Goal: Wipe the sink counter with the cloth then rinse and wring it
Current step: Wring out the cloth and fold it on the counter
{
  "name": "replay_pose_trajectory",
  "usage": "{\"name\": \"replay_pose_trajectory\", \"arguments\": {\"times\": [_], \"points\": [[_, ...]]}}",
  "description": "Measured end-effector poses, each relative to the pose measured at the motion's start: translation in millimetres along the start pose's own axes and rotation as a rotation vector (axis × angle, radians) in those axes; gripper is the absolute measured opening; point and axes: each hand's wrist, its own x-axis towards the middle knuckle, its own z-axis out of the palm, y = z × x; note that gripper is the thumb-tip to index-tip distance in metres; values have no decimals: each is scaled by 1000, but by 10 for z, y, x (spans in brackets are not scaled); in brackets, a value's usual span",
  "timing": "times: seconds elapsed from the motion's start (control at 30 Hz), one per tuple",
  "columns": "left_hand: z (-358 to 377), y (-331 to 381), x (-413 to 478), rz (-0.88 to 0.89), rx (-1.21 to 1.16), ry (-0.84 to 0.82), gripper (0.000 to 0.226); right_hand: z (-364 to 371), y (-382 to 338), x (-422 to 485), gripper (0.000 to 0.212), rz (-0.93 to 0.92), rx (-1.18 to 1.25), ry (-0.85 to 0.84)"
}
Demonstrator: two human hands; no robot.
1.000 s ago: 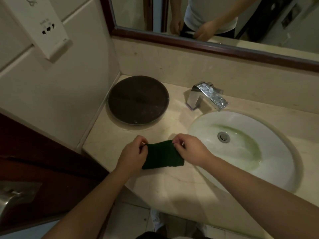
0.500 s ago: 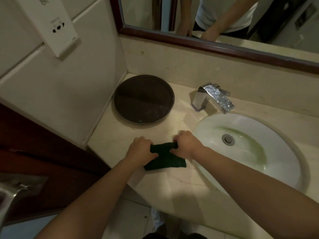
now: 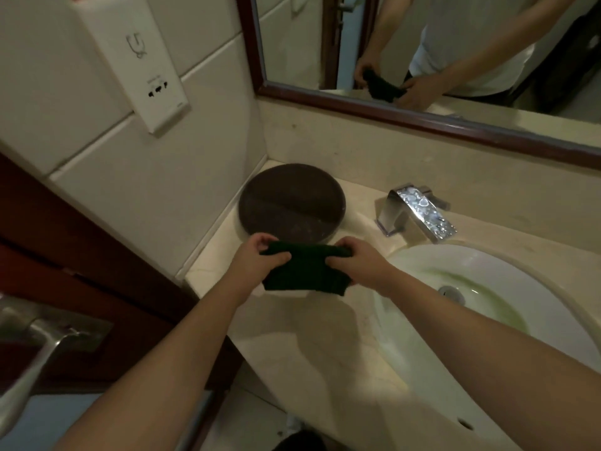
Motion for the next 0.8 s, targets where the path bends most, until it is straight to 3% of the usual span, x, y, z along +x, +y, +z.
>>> {"name": "replay_pose_trajectory", "arguments": {"times": [0.2, 0.43, 0.53, 0.63, 0.73, 0.8], "points": [[-219, 493, 705, 52, -4, -27, 27, -48, -399, 543, 24, -39, 121, 143], [-276, 535, 1652, -47, 112, -75, 39, 71, -496, 1304, 35, 144, 136, 223], [-234, 396, 1849, -9, 460, -73, 52, 151, -417, 1428, 49, 160, -135, 225], [-211, 275, 1848, 127, 870, 68, 52, 189, -384, 1391, 57, 56, -456, 312], [-122, 199, 1657, 376, 923, 148, 36, 202, -372, 1321, 47, -189, -691, 439], [-38, 109, 1473, 461, 990, 43, 34, 210, -355, 1268, 43, -272, -691, 327]]}}
